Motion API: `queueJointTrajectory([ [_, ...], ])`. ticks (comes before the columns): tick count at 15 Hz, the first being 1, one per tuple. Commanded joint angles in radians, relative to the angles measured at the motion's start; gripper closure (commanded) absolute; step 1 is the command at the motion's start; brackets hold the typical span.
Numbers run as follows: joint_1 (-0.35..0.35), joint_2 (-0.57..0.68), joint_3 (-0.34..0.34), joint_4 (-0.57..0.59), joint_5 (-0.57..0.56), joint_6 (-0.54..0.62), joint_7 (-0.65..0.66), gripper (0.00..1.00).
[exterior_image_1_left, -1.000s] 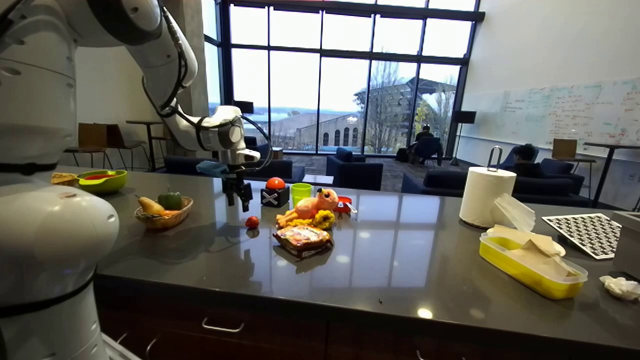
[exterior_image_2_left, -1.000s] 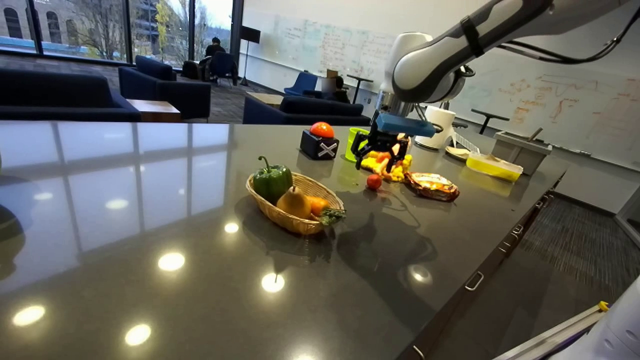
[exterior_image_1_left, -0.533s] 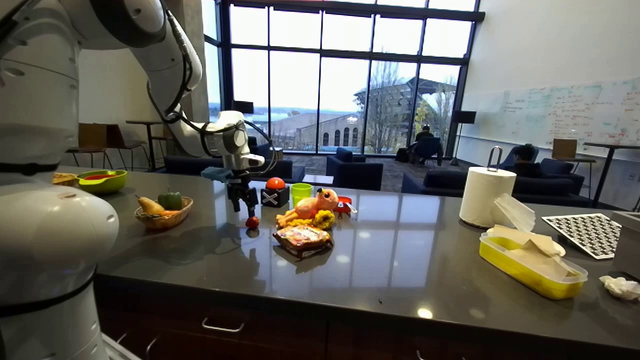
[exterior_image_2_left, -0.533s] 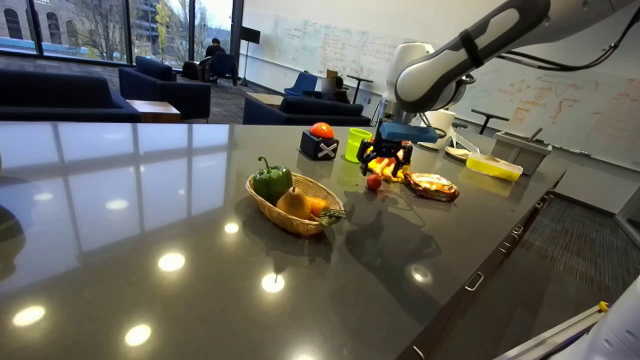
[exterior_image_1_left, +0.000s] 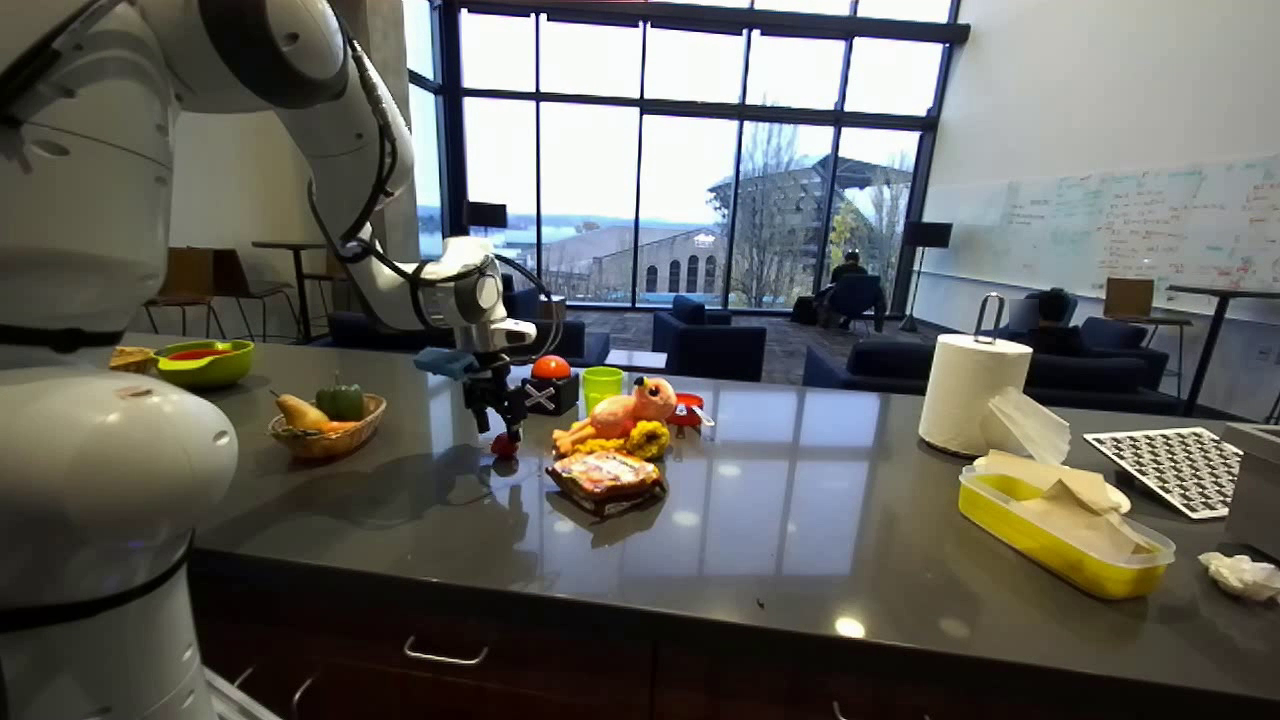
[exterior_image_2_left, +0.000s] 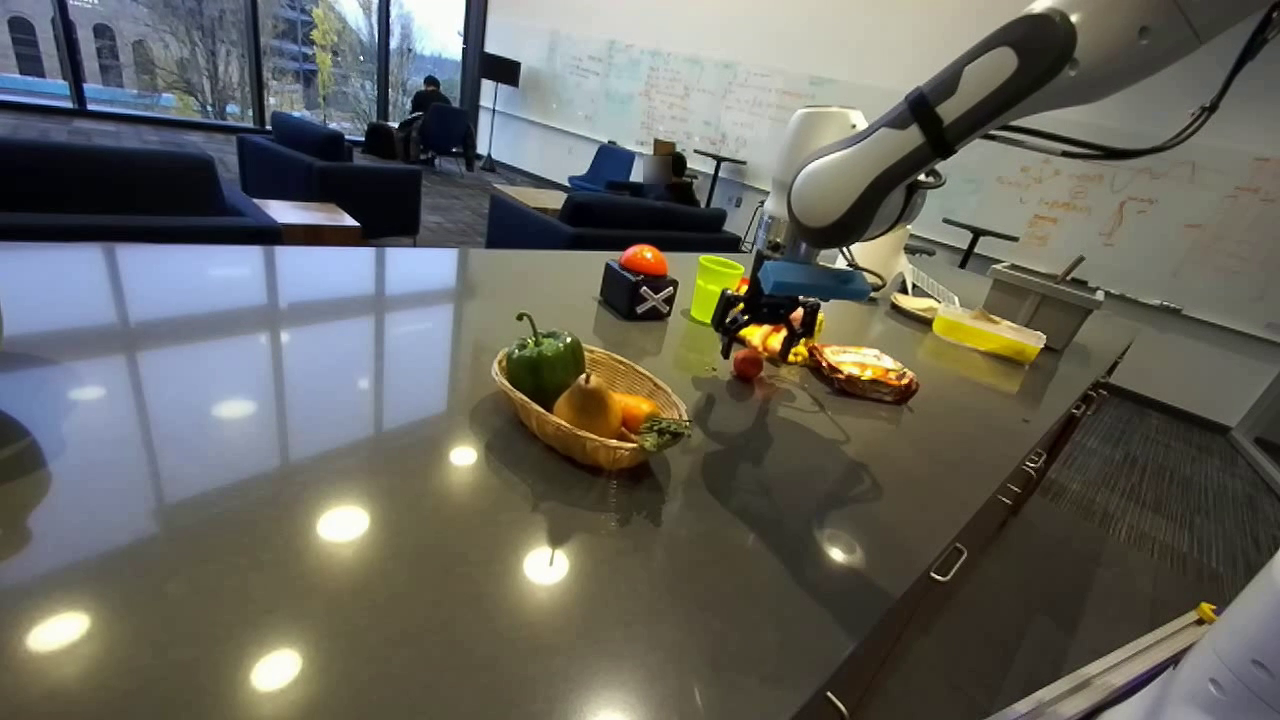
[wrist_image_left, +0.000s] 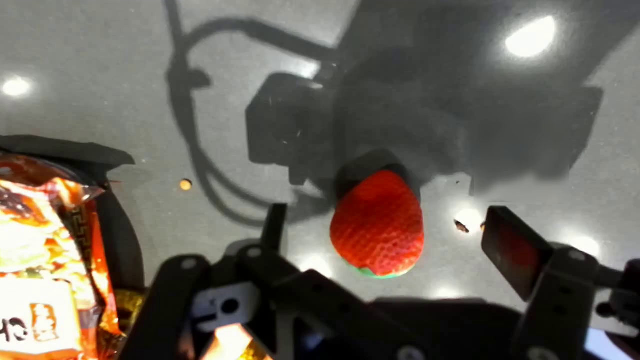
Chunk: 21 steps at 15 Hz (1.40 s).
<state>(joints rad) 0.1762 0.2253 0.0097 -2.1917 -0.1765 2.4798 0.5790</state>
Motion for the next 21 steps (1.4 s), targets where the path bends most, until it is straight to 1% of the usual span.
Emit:
queueJointTrajectory([
  [1,-0.008,0.011,-0.009,-0.010,-0.008,0.043,-0.025,0.00],
  [2,-0.007,0.014,-0.010,-0.009,-0.005,0.048,-0.031,0.25],
  [3,-0.005,0.017,-0.011,-0.010,-0.005,0.054,-0.034,0.26],
  [4,-0.005,0.019,-0.012,-0.010,-0.004,0.058,-0.039,0.31],
  [8,0.000,0.012,-0.011,-0.009,-0.004,0.055,-0.043,0.62],
  [9,0.002,0.011,-0.011,-0.009,-0.005,0.051,-0.042,0.72],
  [10,0.001,0.008,-0.009,-0.009,0.001,0.048,-0.046,0.75],
  [17,0.009,-0.014,0.001,-0.016,0.004,0.040,-0.055,0.75],
  [21,0.027,-0.042,0.015,-0.011,0.017,0.014,-0.035,0.75],
])
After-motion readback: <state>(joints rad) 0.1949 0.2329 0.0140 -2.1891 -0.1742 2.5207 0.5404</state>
